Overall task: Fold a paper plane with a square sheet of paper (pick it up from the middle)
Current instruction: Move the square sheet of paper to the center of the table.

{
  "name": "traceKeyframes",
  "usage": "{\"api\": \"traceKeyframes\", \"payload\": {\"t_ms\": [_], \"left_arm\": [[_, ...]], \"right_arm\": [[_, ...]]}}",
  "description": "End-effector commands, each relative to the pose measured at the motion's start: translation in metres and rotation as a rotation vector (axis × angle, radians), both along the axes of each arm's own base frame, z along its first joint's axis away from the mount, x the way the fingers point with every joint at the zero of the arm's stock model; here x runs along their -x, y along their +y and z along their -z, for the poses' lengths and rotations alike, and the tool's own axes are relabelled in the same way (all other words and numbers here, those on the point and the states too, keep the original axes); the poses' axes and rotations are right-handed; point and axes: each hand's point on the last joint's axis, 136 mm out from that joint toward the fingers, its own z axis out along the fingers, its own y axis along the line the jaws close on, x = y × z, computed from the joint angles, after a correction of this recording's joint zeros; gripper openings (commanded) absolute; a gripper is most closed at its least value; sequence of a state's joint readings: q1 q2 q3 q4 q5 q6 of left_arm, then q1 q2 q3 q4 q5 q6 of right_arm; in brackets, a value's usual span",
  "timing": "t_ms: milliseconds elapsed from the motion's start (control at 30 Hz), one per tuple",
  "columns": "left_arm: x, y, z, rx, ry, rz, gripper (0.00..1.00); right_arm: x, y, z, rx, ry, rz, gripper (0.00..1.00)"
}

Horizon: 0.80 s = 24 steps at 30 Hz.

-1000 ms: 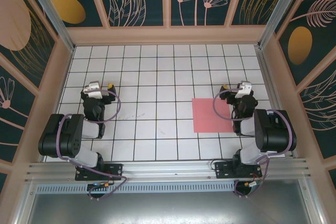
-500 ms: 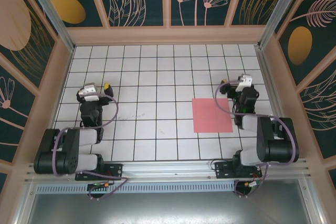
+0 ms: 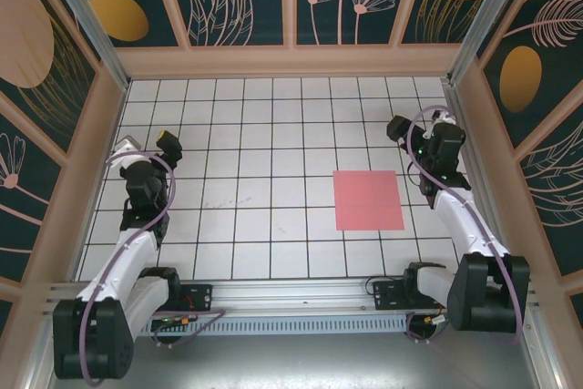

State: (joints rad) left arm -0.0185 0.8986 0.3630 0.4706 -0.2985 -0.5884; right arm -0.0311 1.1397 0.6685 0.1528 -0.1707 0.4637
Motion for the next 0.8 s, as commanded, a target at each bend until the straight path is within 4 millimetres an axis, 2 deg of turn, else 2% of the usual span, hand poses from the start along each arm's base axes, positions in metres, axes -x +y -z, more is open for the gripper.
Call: {"api": "traceKeyframes", "payload": {"t_ms": [0, 33, 133, 300, 433, 567, 633, 767], "left_arm": [[0.010, 0.000, 0.019, 0.152, 0.071, -0.025, 0.99], [0.008, -0.007, 0.019, 0.158, 0.069, 0.019, 0.99], [0.002, -0.028, 0.024, 0.196, 0.103, 0.129, 0.99], [-0.014, -0.072, 0.046, 0.280, 0.224, 0.363, 0.99], [-0.017, -0.089, 0.071, 0.350, 0.319, 0.435, 0.99], [-0.017, -0.100, 0.086, 0.392, 0.368, 0.470, 0.99], [-0.018, -0.106, 0.088, 0.396, 0.376, 0.495, 0.99], [-0.015, -0.129, 0.081, 0.417, 0.343, 0.603, 0.99]], "right_arm": [[0.015, 0.043, 0.036, -0.203, 0.161, -0.190, 0.99], [0.016, 0.053, 0.042, -0.227, 0.190, -0.239, 0.99], [0.015, 0.068, 0.063, -0.245, 0.275, -0.252, 0.99], [0.011, 0.100, 0.074, -0.187, 0.340, -0.295, 0.99], [0.008, 0.118, 0.085, -0.130, 0.398, -0.320, 0.99], [0.007, 0.142, 0.091, -0.140, 0.427, -0.374, 0.95], [0.008, 0.152, 0.095, -0.127, 0.441, -0.388, 0.93], [0.009, 0.160, 0.104, -0.123, 0.474, -0.371, 0.91]]}}
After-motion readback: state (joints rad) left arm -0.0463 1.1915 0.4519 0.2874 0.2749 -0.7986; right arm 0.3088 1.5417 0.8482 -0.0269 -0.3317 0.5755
